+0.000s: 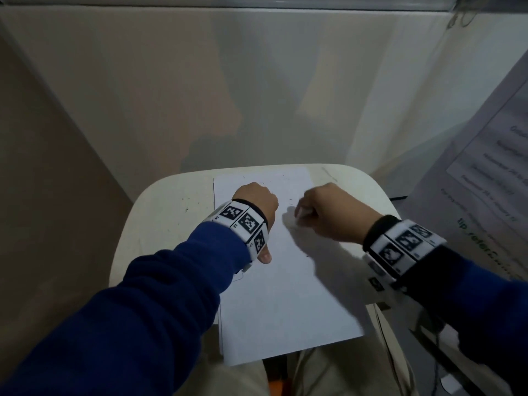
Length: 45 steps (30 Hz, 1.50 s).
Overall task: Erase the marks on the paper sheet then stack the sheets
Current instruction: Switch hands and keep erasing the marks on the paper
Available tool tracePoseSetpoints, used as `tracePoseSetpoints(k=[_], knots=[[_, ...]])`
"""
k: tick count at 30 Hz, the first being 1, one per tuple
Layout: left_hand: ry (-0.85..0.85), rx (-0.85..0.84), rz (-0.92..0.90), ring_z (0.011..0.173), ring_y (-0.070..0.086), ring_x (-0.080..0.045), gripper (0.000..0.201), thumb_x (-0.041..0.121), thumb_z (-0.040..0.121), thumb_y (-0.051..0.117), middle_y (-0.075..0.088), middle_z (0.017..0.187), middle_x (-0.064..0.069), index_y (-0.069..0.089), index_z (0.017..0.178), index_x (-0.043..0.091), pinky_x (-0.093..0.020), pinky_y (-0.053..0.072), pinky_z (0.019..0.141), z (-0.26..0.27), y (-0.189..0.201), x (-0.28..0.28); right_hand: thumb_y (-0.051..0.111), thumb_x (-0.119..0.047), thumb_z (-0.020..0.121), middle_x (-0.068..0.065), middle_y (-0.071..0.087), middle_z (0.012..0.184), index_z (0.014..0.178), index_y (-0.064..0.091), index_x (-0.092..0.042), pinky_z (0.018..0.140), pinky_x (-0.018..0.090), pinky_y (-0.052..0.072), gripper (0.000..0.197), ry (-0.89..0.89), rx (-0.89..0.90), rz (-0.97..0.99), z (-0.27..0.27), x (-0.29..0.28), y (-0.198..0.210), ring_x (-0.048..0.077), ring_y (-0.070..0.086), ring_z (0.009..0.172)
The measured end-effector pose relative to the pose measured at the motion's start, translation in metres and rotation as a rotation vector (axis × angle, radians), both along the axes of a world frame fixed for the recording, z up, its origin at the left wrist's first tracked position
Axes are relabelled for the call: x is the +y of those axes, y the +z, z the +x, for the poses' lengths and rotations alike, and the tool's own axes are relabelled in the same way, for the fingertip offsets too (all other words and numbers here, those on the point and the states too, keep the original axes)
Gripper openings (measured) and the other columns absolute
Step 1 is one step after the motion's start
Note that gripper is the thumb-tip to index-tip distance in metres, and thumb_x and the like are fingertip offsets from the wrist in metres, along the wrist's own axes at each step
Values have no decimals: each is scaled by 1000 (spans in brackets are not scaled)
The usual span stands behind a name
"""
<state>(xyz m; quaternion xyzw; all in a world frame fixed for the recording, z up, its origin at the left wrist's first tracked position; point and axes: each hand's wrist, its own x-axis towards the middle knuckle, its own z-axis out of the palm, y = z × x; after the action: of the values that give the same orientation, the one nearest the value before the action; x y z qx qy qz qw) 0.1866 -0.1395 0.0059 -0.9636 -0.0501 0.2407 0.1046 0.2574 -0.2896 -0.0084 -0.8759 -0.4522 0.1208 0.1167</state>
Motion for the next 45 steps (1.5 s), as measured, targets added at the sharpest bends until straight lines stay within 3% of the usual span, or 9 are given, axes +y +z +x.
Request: tracePoseSetpoints(k=[2,6,10,14,21,29,34,38,45], knots=[[2,-7,1,84,50,-20,74,54,72,83,58,95,-3,57,127,11,-29,42,70,0,1,-1,57,-11,83,-3,63,75,67,64,-22,69,31,50,21,-50,-4,52,4,11,-5,20,61,73],[14,-10,-4,84,51,-21,62,48,79,79,56,92,-3,59,125,12,-29,43,69,1,0,0,57,-10,82,0,65,82,75,70,-21,73,37,53,18,-14,-2,-28,-5,1,-5,23,62,77],[2,8,2,97,61,-22,79,54,74,81,66,108,-3,55,134,10,-30,46,70,4,-3,1,67,-13,80,-5,66,86,81,74,-22,75,33,51,12,69,14,-79,-24,-27,-5,17,62,83],[1,12,-1,105,60,-22,103,64,60,86,65,113,-4,49,140,10,-30,45,72,2,-3,2,69,-11,79,-15,65,74,79,74,-23,68,14,44,13,89,61,-133,-14,-24,4,2,57,73],[16,23,6,82,50,-20,94,63,61,86,50,82,-1,52,132,11,-30,43,69,1,1,-2,58,-12,81,1,67,87,80,71,-21,75,39,53,16,-51,-7,6,2,1,-7,25,64,81],[0,6,3,101,60,-21,105,64,60,85,64,111,-3,47,141,10,-30,49,75,1,-3,1,68,-13,77,-9,68,77,75,72,-24,72,24,51,11,72,95,-144,-25,-35,3,9,60,76],[10,4,-9,81,51,-20,103,67,57,85,52,82,0,49,136,11,-30,45,70,-1,-2,1,61,-11,80,-5,68,78,70,69,-24,73,30,51,18,-25,9,25,4,9,-3,16,62,74],[7,6,4,83,49,-20,105,68,56,85,49,82,0,48,137,13,-30,44,71,0,-1,1,53,-12,82,5,70,85,76,72,-16,76,38,56,20,-87,-9,47,14,30,-11,27,65,79],[-6,-1,3,89,57,-21,100,71,52,85,63,100,-2,53,126,13,-30,49,73,3,-8,7,60,-12,75,-7,65,74,64,62,-27,69,32,53,19,66,59,-96,-19,-14,-3,14,60,71]])
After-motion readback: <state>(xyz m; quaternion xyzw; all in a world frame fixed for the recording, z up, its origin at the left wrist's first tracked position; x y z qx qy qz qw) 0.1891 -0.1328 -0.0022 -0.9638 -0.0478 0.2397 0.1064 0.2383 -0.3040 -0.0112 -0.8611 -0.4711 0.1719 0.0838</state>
